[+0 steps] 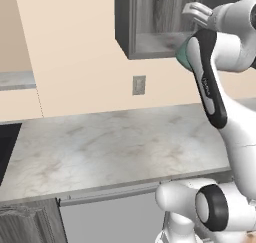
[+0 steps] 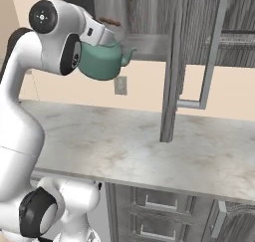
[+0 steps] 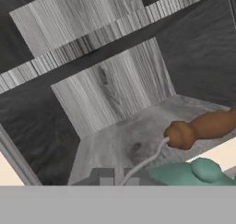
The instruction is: Open the cabinet, pick the kettle from the cabinet, and place it in the sink.
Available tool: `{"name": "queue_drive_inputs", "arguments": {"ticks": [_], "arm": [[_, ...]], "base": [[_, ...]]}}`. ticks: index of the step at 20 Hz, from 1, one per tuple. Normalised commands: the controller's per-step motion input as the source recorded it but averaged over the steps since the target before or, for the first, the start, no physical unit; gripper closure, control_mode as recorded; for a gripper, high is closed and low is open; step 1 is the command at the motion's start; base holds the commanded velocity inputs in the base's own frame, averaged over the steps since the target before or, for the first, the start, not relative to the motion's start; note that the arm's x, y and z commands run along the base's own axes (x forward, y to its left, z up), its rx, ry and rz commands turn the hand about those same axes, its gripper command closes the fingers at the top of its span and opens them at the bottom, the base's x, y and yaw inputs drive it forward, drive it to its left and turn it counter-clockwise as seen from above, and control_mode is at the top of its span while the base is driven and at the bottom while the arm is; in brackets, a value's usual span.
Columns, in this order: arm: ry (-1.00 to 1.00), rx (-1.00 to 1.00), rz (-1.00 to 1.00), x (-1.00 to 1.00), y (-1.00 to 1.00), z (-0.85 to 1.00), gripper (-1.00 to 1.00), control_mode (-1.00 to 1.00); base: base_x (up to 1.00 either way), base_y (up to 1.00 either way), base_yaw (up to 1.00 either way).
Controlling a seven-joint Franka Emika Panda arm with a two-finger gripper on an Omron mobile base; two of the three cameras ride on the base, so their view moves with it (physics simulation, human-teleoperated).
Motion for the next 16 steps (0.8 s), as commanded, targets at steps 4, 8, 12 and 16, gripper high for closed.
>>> {"name": "queue_drive_inputs", "arguments": {"ticks": [4,8,12,16], "arm": [[0.10,-0.16,0.00,-0.43,0.22,-0.39,1.00,-1.00],[0.11,-0.14,0.00,-0.41,0.23,-0.38,1.00,-1.00],[0.10,-0.13,0.00,-0.39,0.24,-0.36,1.00,-1.00],[0.13,-0.12,0.00,-0.31,0.25,-0.36,1.00,-1.00]], "base": [[0.00,0.00,0.00],[0.00,0.00,0.00],[0.00,0.00,0.00],[0.00,0.00,0.00]]}}
